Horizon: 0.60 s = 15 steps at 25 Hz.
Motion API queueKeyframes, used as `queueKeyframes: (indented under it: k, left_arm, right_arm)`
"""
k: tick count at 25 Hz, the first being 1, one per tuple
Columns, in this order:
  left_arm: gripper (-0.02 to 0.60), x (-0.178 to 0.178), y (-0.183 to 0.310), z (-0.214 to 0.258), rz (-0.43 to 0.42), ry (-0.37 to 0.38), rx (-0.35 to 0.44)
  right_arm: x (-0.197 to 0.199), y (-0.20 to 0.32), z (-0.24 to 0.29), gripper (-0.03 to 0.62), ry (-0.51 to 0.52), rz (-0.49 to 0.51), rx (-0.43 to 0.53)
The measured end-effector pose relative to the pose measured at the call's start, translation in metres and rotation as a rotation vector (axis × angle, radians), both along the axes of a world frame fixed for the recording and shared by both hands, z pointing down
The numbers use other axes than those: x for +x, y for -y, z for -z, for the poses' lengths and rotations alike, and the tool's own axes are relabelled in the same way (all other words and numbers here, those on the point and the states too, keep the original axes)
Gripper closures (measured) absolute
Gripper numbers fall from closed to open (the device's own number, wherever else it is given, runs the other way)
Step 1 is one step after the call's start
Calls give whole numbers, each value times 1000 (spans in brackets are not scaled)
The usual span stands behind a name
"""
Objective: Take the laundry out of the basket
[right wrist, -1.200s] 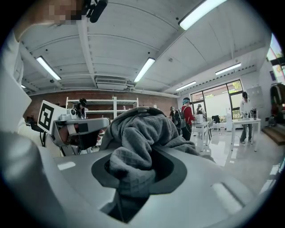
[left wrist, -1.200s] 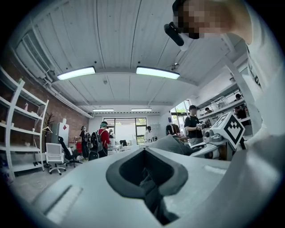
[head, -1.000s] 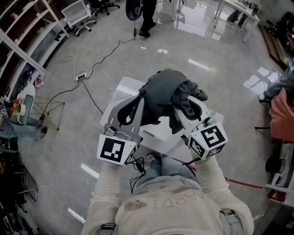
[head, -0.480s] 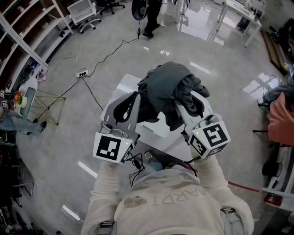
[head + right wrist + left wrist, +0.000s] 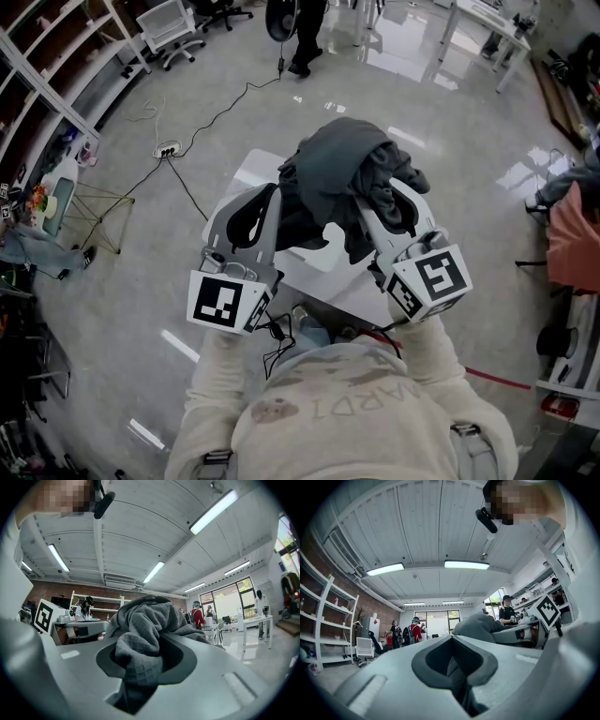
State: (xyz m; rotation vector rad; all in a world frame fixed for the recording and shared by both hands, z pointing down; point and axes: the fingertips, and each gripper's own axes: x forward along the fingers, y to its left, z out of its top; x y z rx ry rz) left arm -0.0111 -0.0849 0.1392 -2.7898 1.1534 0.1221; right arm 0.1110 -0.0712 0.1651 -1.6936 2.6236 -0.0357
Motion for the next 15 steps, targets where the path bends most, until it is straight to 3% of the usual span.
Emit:
queueKeyframes:
  k: [15]
  left_arm:
    - [581,24,-28,4,16,-18,-11]
  right_arm:
    - [20,-26,6,456,11,20,21]
